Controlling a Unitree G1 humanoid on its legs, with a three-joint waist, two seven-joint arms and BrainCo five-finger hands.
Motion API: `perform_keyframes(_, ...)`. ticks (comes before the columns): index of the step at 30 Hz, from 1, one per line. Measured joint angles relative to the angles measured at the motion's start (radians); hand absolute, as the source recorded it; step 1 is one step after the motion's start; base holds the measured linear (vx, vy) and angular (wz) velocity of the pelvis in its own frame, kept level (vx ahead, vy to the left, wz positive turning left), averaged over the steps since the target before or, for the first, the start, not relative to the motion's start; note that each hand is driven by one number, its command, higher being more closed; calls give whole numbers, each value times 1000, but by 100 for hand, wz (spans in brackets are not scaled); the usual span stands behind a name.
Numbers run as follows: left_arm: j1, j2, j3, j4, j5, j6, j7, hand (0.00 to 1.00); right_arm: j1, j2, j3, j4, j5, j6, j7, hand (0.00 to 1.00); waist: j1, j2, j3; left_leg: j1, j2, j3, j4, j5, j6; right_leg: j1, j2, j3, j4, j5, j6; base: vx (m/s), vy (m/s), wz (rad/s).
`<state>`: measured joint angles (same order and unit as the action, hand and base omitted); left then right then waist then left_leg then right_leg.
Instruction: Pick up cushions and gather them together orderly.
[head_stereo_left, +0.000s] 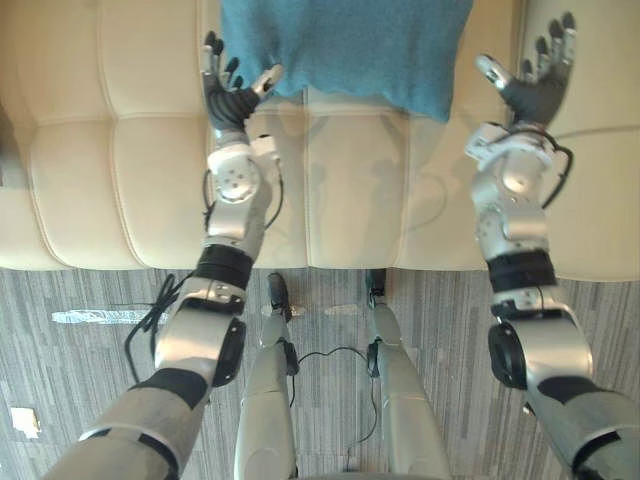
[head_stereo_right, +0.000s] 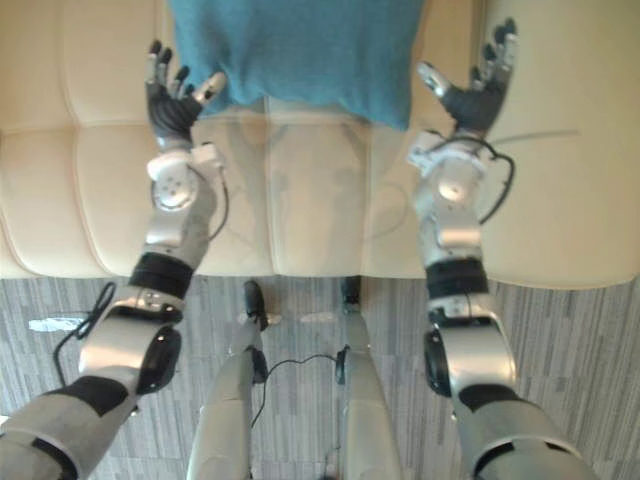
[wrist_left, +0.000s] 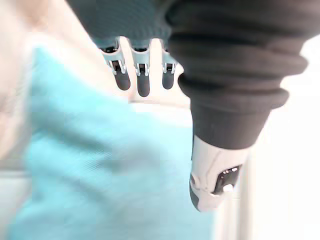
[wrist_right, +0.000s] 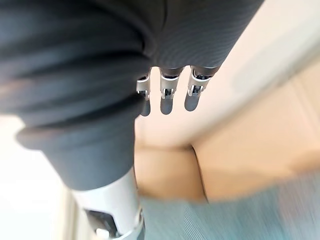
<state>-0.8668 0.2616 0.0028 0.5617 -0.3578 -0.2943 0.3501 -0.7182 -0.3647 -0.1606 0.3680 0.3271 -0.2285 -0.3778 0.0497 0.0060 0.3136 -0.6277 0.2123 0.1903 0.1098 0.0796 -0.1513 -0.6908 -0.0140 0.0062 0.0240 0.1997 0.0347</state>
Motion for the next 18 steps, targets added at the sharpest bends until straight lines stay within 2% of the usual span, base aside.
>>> perform_keyframes(2, 146, -3, 8, -79, 1, -22, -26, 0, 177, 16, -24, -97, 0, -15, 37, 0, 2, -3, -2, 73, 4, 0, 0, -15, -6, 61, 4, -4, 29, -35, -4, 21, -4, -1)
perform_keyframes(5, 376, -50, 8, -152, 3, -22, -70, 0, 411, 92, -30, -189, -9, -21, 93, 0, 1, -10, -8, 165, 4, 5, 0, -41, 0, 139, 4, -5, 53, -70, -7, 93, 5, -1)
perform_keyframes(7, 524, -95, 6, -170, 7, -20, -100, 0, 538, 152, -20, -200, -36, -20, 135, 0, 3, -23, -28, 211, 1, 10, 0, -55, 3, 175, 2, -5, 71, -93, -7, 111, 18, 0)
perform_keyframes(10, 737, -167, 3, -137, 69, -1, -148, 0, 729, 256, -20, -173, -122, -18, 188, 0, 9, -34, -73, 289, -2, 14, -1, -82, 8, 250, -2, -8, 81, -128, -2, 108, 29, 3)
perform_keyframes(11, 772, -178, 3, -111, 89, 4, -160, 0, 756, 274, -20, -146, -140, -18, 200, 0, 10, -35, -89, 305, -4, 15, -1, -88, 11, 265, -4, -8, 81, -135, 1, 99, 45, 1)
perform_keyframes(13, 855, -211, 11, 28, 146, 27, -192, 0, 809, 324, -24, 12, -174, -17, 229, 0, 9, -32, -157, 356, -12, 16, -4, -104, 9, 318, -13, -13, 81, -155, 7, 106, 59, 7)
perform_keyframes(18, 897, -242, 44, 342, 265, 79, -230, 0, 824, 362, -51, 395, -207, 20, 262, 0, 5, -26, -225, 454, -44, 16, -39, -121, 20, 431, -38, -17, 18, -153, 27, 44, 57, 7)
